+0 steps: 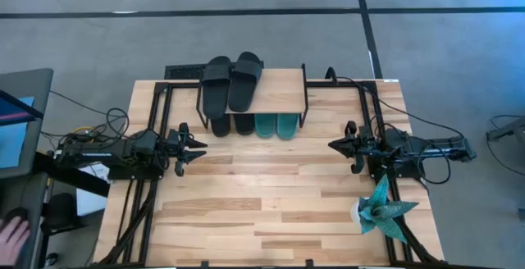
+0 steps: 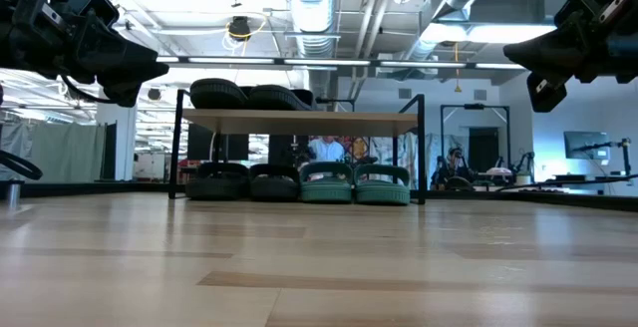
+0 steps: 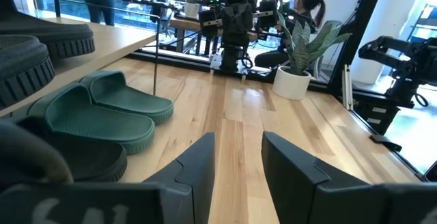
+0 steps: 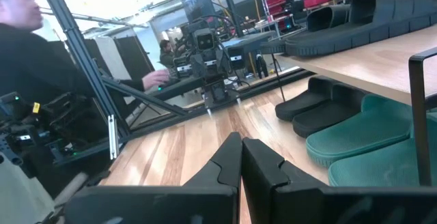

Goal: Pick and place slides into the shelf
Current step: Return to Home Position

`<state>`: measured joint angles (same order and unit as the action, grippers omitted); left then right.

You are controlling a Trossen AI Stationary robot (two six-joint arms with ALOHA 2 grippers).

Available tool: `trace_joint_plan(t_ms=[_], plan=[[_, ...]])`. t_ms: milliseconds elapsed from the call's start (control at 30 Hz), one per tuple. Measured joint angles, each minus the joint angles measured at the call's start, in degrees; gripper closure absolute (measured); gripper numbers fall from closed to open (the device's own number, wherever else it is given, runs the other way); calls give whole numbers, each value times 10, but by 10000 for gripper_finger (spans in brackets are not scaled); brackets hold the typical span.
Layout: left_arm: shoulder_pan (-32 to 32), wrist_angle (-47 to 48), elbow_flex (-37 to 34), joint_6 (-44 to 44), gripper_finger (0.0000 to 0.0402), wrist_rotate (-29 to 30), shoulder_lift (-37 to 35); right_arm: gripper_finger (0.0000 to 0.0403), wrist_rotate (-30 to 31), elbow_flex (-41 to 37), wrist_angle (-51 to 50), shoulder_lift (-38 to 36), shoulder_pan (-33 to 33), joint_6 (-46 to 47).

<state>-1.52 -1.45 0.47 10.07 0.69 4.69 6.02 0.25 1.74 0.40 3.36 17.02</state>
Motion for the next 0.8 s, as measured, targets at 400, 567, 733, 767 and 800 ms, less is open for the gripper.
trace_joint_plan(t_ms=[400,567,733,767,800], plan=[[0,0,0,1,292,0,0,403,0,0,0,0,0,0],[0,0,0,2,292,0,0,403,0,0,0,0,0,0],[0,0,0,0,292,0,0,403,0,0,0,0,0,0],[0,0,0,1,292,0,0,403,0,0,0,0,0,0],[0,0,0,3,292,0,0,403,0,0,0,0,0,0]])
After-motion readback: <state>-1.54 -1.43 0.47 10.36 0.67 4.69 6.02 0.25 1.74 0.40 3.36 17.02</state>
